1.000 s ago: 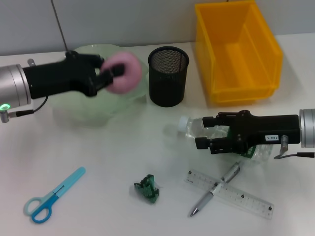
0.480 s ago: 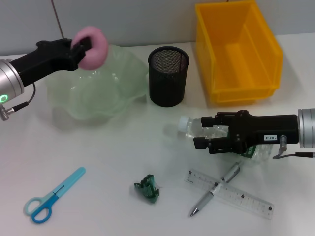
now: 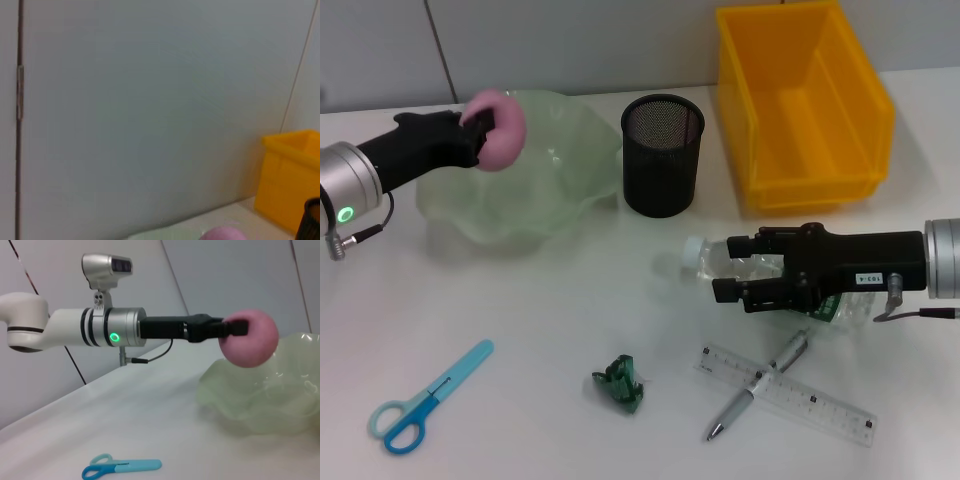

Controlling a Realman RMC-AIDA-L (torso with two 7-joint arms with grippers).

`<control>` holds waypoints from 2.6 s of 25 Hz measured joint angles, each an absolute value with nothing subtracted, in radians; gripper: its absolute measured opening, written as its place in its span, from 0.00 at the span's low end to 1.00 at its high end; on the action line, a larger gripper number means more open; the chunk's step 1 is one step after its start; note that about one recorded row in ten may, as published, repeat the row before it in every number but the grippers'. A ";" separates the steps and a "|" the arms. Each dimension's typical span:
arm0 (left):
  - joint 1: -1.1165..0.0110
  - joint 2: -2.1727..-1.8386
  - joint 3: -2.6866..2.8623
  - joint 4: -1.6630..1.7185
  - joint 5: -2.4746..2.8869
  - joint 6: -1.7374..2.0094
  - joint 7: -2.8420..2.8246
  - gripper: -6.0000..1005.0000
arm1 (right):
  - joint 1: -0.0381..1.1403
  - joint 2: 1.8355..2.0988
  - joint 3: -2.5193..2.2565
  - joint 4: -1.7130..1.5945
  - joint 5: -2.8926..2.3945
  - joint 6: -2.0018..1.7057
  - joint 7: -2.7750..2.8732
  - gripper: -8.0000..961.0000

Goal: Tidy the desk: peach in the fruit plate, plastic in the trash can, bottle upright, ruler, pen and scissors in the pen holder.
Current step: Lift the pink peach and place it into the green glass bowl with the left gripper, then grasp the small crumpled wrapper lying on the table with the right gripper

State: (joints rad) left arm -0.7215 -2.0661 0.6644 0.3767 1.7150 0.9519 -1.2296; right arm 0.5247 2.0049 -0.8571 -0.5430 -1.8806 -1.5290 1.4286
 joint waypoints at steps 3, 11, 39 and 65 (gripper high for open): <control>-0.727 -2.066 0.687 0.362 1.715 0.923 -1.221 0.07 | 0.527 2.004 -0.857 -0.543 -1.881 -1.529 1.433 0.81; -0.741 -2.071 0.704 0.322 1.713 0.895 -1.183 0.07 | 0.528 2.002 -0.859 -0.543 -1.881 -1.530 1.437 0.81; -0.741 -2.072 0.702 0.313 1.707 0.887 -1.191 0.66 | 0.529 2.003 -0.859 -0.543 -1.881 -1.531 1.431 0.81; -0.531 -2.031 0.760 0.717 1.758 1.633 -1.527 0.77 | 0.576 1.990 -0.860 -0.546 -1.893 -1.530 1.440 0.81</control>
State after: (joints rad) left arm -0.5306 -2.0308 0.7600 0.7170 1.7576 1.6330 -1.5273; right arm 0.5757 1.9898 -0.8599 -0.5459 -1.8931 -1.5303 1.4398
